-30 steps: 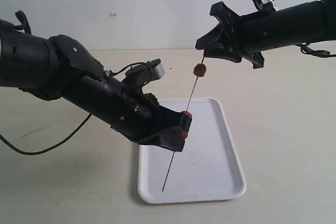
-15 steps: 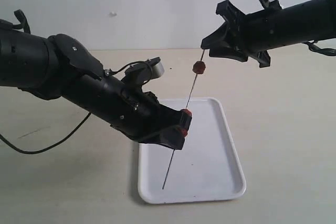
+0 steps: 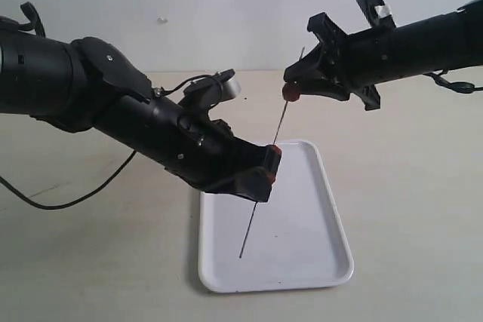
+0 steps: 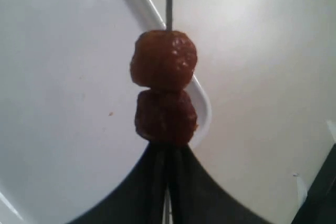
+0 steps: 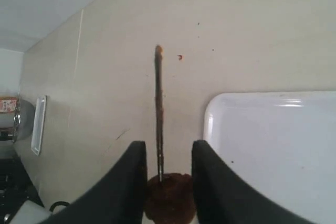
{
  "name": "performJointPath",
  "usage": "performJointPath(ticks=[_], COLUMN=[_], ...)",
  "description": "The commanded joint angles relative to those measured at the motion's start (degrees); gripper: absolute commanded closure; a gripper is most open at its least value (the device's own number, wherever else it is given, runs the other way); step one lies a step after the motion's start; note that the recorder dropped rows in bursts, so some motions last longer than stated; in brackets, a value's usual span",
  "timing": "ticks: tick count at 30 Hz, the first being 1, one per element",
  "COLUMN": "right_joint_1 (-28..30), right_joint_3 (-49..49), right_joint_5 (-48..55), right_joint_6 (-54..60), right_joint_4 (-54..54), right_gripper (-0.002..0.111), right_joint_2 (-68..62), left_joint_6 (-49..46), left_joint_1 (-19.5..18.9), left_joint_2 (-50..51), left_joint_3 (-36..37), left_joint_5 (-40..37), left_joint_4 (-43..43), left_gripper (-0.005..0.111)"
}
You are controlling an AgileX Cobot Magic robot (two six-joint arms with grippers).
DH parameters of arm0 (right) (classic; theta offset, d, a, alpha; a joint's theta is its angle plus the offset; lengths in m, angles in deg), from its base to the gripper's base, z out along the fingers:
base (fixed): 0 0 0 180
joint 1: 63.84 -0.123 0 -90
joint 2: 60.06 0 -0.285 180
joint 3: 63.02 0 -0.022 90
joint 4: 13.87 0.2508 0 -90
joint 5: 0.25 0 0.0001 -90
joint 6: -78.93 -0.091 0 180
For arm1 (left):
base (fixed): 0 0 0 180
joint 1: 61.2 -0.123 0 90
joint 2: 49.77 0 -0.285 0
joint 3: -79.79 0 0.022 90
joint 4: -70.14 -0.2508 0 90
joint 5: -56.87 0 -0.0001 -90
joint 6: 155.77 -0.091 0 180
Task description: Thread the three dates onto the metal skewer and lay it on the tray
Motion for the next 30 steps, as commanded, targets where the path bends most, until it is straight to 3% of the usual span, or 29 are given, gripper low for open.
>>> performJointPath(ticks=[1,10,21,30], right_joint_1=[0.23,0.23,0.23,0.75], right_joint_3=[-0.2,-0.2,-0.2,-0.2], right_joint_5=[3.46,9.36,14.99,14.97], right_joint_6=[1.76,1.76,2.61,6.63], right_joint_4=[-0.36,-2.55,-6.37,-4.23], right_gripper=[0.077,0.077,0.077,0.068], right_joint_2=[-0.25,-0.25,-0.25,4.72], left_joint_6=[-0.36,-0.36,0.11,-4.8], left_joint_1=[0.05,0.05,-2.64,-2.63], left_joint_2=[-0.64,-0.53,-0.53,-0.53], left_joint_3=[-1.1,-1.1,-1.1,-1.1], left_joint_5=[0.9,2.32,2.5,3.73], left_joint_4=[0.91,0.91,2.64,2.81], left_gripper=[0.107,0.107,0.107,0.107])
